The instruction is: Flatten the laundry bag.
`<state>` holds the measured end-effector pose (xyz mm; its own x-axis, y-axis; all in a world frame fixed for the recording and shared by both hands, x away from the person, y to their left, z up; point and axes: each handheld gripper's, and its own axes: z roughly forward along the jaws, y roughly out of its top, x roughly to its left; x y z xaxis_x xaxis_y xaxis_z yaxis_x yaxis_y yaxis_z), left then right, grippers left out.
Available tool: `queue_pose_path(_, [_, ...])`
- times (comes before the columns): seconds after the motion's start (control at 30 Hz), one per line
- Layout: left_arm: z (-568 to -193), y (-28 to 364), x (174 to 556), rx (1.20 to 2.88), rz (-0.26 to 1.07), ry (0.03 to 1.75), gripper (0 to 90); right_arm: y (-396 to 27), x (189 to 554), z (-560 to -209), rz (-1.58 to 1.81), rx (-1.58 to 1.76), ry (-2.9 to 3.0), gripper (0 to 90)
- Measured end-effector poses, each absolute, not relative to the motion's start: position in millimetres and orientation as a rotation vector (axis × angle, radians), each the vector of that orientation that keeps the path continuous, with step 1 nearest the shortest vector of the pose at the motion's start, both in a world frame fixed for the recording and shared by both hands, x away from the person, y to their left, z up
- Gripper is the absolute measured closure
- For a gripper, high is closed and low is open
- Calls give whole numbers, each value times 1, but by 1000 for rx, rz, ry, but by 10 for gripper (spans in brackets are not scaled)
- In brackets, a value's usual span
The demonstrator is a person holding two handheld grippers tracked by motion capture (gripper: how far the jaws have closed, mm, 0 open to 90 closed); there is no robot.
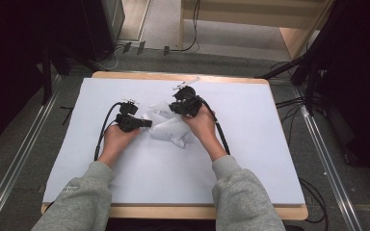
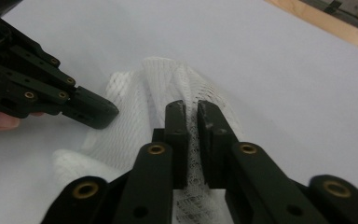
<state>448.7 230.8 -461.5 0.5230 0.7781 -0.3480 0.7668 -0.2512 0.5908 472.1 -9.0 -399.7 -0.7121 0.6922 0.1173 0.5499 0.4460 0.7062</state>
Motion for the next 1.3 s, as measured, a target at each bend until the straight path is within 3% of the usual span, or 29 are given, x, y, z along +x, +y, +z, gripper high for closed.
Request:
queue_pose_path(0.4, [-461,229,446,2034,45,1267,900,-62,416,-380,1250,1057,2486,852])
queue_pose_path(0.97, [-460,228,445,2052,63,1256,900,-115,336,-421,1312,1124,2511,859])
queue_pose_path(1.3, [-460,228,446,2055,60,1261,900,-135,314,-437,1301,1190,2528,856])
